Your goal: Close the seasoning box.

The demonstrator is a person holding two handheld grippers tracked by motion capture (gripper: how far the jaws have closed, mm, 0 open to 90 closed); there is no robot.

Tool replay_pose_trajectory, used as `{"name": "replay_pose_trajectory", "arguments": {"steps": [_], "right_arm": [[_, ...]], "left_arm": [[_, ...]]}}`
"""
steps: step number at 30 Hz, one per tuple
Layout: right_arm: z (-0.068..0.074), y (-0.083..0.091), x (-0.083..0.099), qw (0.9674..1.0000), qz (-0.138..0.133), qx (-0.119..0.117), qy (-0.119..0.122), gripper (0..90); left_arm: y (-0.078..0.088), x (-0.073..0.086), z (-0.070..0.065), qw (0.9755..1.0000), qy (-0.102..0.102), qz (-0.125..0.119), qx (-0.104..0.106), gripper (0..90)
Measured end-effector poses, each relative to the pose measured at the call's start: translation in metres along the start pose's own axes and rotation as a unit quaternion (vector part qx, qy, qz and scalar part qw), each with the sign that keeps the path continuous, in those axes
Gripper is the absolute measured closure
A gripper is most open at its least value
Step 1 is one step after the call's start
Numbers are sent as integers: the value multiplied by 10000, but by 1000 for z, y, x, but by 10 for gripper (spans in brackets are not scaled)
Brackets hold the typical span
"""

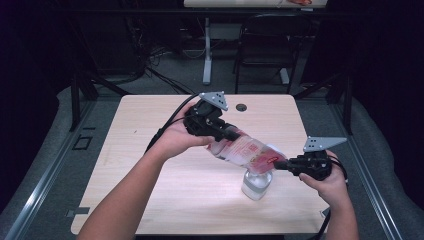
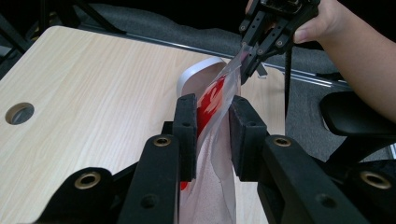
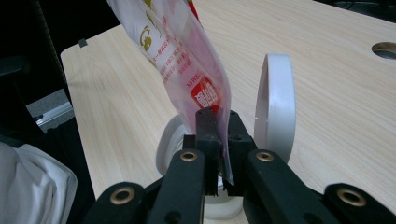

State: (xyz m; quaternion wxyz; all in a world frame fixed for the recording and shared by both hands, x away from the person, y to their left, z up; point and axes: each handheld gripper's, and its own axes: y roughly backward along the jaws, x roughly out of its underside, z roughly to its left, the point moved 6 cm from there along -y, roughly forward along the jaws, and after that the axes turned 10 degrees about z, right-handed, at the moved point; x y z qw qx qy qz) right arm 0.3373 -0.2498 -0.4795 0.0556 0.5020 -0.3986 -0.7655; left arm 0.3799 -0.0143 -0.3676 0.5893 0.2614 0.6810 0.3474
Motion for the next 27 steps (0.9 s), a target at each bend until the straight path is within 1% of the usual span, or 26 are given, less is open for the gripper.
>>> {"name": "replay_pose_trajectory", "arguments": {"steps": [27], "right_arm": [[0, 0, 0, 10000, 14, 3, -11, 879]], "left_arm": [[0, 0, -1, 10000, -35, 15, 7, 759]]}}
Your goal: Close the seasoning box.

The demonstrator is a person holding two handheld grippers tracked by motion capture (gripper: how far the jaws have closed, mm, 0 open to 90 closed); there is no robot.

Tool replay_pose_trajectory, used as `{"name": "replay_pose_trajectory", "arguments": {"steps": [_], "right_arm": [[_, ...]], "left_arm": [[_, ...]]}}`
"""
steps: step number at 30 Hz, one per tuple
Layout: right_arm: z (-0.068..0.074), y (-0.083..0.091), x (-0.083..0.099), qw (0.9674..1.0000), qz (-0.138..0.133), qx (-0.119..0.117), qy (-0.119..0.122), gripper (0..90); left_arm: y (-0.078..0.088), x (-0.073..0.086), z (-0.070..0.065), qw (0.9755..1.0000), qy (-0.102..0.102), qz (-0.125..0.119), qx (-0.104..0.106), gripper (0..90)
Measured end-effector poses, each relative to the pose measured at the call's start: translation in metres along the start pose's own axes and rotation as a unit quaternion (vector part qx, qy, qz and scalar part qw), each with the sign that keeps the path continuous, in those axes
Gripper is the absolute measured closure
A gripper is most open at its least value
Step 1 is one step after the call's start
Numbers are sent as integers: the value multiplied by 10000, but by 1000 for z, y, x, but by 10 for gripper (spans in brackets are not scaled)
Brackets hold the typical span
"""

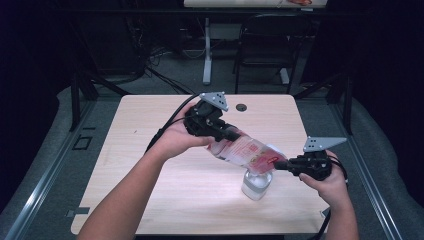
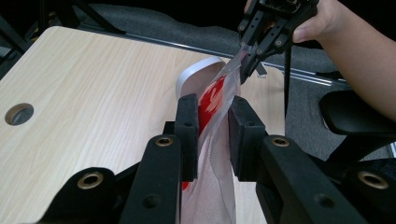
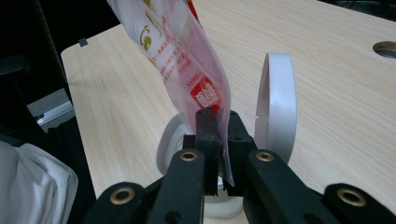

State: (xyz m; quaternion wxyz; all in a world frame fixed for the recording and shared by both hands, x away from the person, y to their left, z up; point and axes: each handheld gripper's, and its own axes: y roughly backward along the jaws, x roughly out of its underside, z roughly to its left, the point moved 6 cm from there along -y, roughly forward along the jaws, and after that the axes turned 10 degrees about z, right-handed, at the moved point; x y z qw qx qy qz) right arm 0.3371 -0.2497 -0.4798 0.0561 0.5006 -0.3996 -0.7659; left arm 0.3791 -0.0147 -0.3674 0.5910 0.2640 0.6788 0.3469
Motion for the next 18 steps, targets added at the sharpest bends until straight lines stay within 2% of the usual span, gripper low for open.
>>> {"name": "replay_pose_trajectory", "arguments": {"steps": [18], "right_arm": [[0, 0, 0, 10000, -1, 3, -15, 877]], "left_arm": [[0, -1, 0, 10000, 0, 3, -7, 757]]}}
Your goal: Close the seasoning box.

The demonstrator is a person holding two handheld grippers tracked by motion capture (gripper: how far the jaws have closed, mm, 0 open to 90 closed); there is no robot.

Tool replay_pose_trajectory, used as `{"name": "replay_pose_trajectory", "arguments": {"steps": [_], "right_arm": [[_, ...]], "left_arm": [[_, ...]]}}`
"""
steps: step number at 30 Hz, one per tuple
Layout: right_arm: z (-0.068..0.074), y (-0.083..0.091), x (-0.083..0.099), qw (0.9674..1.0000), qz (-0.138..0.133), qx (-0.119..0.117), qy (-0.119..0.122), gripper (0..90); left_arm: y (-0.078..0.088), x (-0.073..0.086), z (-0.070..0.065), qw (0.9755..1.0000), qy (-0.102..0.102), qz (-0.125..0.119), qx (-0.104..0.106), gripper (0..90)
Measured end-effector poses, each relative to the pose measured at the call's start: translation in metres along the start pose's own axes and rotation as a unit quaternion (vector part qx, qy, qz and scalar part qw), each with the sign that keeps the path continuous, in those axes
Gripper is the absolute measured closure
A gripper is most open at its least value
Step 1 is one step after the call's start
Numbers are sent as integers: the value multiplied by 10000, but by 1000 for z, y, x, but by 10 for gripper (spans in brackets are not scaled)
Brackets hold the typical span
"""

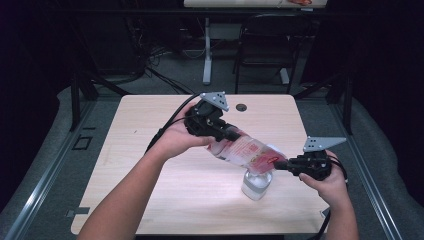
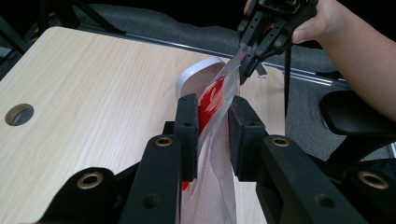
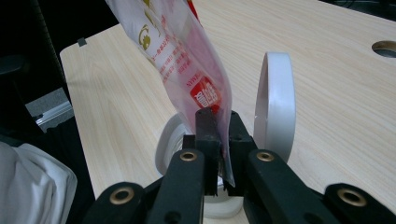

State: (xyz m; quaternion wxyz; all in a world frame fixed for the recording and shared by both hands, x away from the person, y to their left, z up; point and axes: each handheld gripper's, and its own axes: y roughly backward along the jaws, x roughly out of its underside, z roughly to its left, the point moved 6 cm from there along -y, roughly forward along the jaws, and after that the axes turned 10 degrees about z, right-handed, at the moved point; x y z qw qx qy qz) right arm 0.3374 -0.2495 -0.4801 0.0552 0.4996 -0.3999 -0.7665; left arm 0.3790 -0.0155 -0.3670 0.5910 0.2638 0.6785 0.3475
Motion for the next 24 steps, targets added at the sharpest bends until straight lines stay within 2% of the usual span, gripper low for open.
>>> {"name": "replay_pose_trajectory", "arguments": {"steps": [18, 24], "right_arm": [[0, 0, 0, 10000, 27, -13, 14, 877], [3, 1, 0, 9999, 34, -89, 40, 882]], "left_arm": [[0, 0, 0, 10000, 10, -14, 4, 760], [1, 0, 0, 10000, 1, 7, -13, 771]]}}
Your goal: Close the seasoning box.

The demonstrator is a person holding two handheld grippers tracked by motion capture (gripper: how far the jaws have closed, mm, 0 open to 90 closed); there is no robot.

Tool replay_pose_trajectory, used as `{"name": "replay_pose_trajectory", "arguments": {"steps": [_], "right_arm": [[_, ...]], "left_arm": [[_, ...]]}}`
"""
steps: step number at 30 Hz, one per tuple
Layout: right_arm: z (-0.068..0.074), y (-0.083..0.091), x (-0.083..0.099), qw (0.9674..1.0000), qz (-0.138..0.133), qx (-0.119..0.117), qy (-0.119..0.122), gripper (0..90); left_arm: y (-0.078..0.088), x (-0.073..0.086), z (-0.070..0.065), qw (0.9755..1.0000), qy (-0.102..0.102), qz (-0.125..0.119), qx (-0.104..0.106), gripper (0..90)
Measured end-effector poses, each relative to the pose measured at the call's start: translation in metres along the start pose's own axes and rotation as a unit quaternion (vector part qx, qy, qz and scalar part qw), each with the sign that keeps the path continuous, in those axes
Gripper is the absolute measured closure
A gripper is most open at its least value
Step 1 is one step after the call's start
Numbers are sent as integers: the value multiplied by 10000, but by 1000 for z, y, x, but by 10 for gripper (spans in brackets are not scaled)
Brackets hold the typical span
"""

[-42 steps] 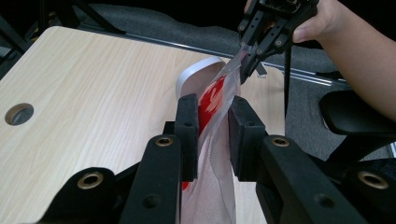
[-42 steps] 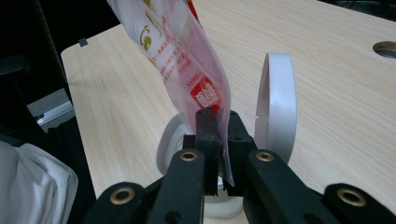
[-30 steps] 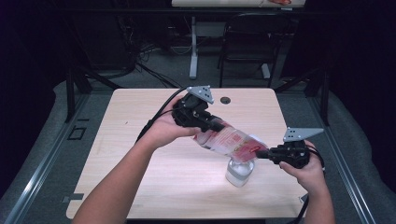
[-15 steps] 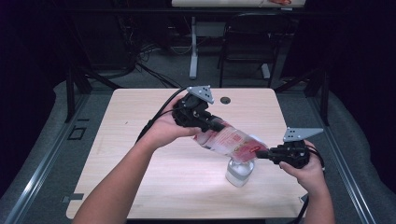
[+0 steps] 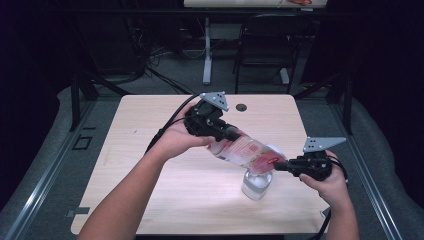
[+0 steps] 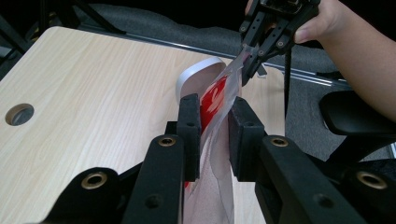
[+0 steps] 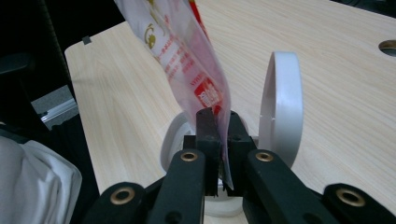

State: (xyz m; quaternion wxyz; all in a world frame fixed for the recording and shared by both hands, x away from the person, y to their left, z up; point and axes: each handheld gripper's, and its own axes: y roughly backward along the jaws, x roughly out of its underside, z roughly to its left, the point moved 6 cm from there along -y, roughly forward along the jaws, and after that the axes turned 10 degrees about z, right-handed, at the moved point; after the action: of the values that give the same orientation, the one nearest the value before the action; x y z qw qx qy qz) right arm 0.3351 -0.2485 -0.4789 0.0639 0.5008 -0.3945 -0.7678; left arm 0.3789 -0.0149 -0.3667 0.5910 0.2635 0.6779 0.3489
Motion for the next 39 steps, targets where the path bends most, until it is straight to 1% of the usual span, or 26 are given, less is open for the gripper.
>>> {"name": "replay_pose_trajectory", "arguments": {"steps": [3, 5, 6, 7, 10, 16, 20, 21, 26, 29, 32, 35, 39], "right_arm": [[2, 1, 0, 10000, 27, -40, 42, 884], [3, 2, -1, 10000, -3, -71, 43, 885], [4, 3, -1, 9999, -2, -72, 74, 886], [5, 3, -2, 10000, -43, -73, 52, 885], [7, 5, -4, 9999, -25, -73, 112, 885], [13, 7, -7, 9998, -40, -80, 200, 885], [17, 5, -11, 9996, -45, -65, 258, 884], [17, 5, -12, 9996, -35, -64, 285, 884], [17, 1, -14, 9996, -70, -34, 263, 883], [18, 0, -17, 9996, -141, -38, 261, 882], [17, 0, -18, 9995, -190, -20, 263, 881], [17, -2, -20, 9994, -269, -20, 226, 865], [17, -6, -22, 9994, -252, -3, 242, 851]], "left_arm": [[1, 1, 0, 10000, 34, 1, 34, 774], [2, 1, 0, 10000, 46, -40, 51, 775], [2, 1, 0, 10000, 45, -51, 52, 775], [3, 2, 0, 9999, 57, -59, 64, 775], [4, 4, 1, 9999, 100, -92, 84, 774], [7, 13, 2, 9996, 192, -153, 158, 771], [8, 20, 3, 9995, 242, -183, 127, 766], [9, 22, 4, 9996, 222, -137, 123, 765], [8, 30, 4, 9994, 278, -172, 91, 762], [9, 34, 5, 9993, 313, -169, 102, 761], [9, 38, 6, 9991, 346, -213, 72, 759], [9, 41, 6, 9989, 389, -254, 87, 758], [10, 46, 6, 9987, 422, -261, 90, 757]]}}
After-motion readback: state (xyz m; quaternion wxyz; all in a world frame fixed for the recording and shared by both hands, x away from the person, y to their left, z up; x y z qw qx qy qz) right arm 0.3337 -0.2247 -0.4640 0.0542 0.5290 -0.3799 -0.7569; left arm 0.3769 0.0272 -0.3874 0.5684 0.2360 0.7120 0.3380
